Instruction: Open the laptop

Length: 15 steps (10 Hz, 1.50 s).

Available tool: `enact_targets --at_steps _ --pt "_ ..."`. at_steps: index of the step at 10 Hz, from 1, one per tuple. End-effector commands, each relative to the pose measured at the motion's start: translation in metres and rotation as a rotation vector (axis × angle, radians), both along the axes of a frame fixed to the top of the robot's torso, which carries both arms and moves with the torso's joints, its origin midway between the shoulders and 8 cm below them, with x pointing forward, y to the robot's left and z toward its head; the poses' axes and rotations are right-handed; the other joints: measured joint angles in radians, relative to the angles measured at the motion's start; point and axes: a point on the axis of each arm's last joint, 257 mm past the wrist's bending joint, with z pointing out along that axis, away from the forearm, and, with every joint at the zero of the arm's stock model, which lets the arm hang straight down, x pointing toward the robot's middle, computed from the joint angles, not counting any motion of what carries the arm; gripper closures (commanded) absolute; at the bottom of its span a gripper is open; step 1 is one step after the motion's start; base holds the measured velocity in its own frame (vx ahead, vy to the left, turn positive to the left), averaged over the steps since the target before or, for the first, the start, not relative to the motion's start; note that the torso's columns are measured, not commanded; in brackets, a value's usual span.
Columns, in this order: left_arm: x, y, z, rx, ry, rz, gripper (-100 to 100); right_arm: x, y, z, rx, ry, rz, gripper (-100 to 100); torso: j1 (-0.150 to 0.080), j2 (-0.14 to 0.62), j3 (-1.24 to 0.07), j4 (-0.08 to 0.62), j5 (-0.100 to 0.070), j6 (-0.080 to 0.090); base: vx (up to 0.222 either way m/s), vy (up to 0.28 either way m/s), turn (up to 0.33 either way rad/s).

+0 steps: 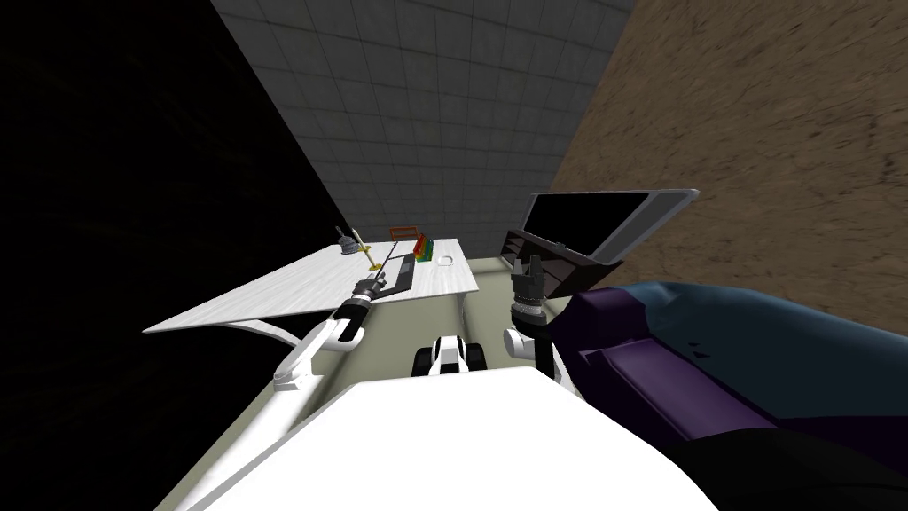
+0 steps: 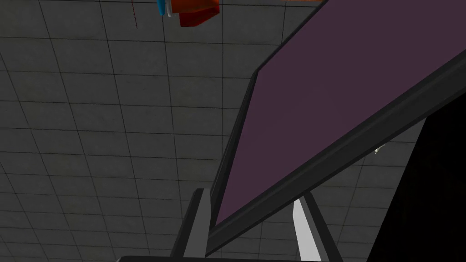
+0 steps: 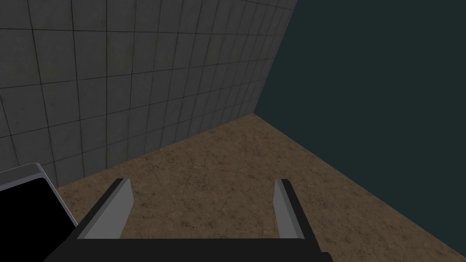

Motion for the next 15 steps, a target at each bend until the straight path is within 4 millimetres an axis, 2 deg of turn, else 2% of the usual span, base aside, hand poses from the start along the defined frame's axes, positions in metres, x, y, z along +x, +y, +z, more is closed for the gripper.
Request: enact_targets --at_steps 1,3,4,5,6,7,8,9,10,11,12,13,14,15 --pt "0.009 -0.002 -0.013 0.036 0.013 0.007 100 0.0 0.0 0.0 0.0 0.0 0.0 0 0.002 0.0 0.0 0.0 0.001 -0.001 -0.037 -0.015 0.013" --pt "0.008 0.004 -0.025 0.036 0.037 0.018 100 0.0 0.0 0.0 0.0 0.0 0.0 0 0.001 0.001 0.0 0.0 0.001 -0.001 -0.028 -0.014 -0.013" --pt "0.018 -0.004 -0.023 0.074 0.025 0.008 100 0.0 0.0 0.0 0.0 0.0 0.0 0 0.003 -0.001 -0.001 -0.001 0.002 -0.001 -0.037 -0.021 0.019" --pt "0.017 0.001 -0.035 0.072 0.048 0.017 100 0.0 0.0 0.0 0.0 0.0 0.0 0 0.001 -0.002 -0.001 -0.001 0.001 0.001 -0.037 -0.017 -0.028" --pt "0.028 -0.01 -0.031 0.11 0.031 0.002 100 0.0 0.0 0.0 0.0 0.0 0.0 0 0.002 -0.002 -0.001 -0.003 0.003 -0.001 -0.054 -0.014 0.008" --pt "0.027 -0.006 -0.042 0.109 0.053 0.01 100 0.0 0.0 0.0 0.0 0.0 0.0 0 0.001 -0.001 -0.001 -0.002 0.002 0.001 -0.046 -0.012 -0.013" --pt "0.027 -0.004 -0.045 0.109 0.06 0.013 100 0.0 0.0 0.0 0.0 0.0 0.0 0 0.002 -0.001 -0.001 -0.002 0.003 0.0 -0.017 -0.007 -0.014" --pt "0.037 -0.015 -0.045 0.146 0.052 -0.002 100 0.0 0.0 0.0 0.0 0.0 0.0 0 0.003 -0.002 -0.001 -0.003 0.004 -0.001 -0.04 -0.015 0.019" --pt "0.036 -0.011 -0.056 0.144 0.073 0.005 100 0.0 0.0 0.0 0.0 0.0 0.0 0 0.002 -0.002 -0.001 -0.003 0.004 0.002 -0.039 -0.014 -0.012" --pt "0.047 -0.024 -0.054 0.181 0.063 -0.013 100 0.0 0.0 0.0 0.0 0.0 0.0 0 0.002 -0.003 -0.001 -0.004 0.005 0.001 -0.052 -0.014 0.011" --pt "0.046 -0.02 -0.067 0.179 0.088 -0.007 100 0.0 0.0 0.0 0.0 0.0 0.0 0 0.001 -0.003 -0.002 -0.004 0.005 0.004 -0.035 -0.01 -0.027" --pt "0.046 -0.02 -0.067 0.179 0.088 -0.007 100 0.0 0.0 0.0 0.0 0.0 0.0 0 0.0 -0.001 -0.001 -0.006 0.006 0.002 -0.015 -0.007 -0.001" --pt "0.049 -0.02 -0.049 0.214 0.056 -0.01 100 0.0 0.0 0.0 0.0 0.0 0.0 0 0.002 -0.002 -0.001 -0.005 0.008 0.002 -0.01 -0.01 0.003" --pt "0.063 -0.021 -0.039 0.194 0.021 -0.018 100 0.0 0.0 0.0 0.0 0.0 0.0 0 0.002 -0.002 -0.001 -0.002 0.004 0.003 -0.056 0.017 -0.035"
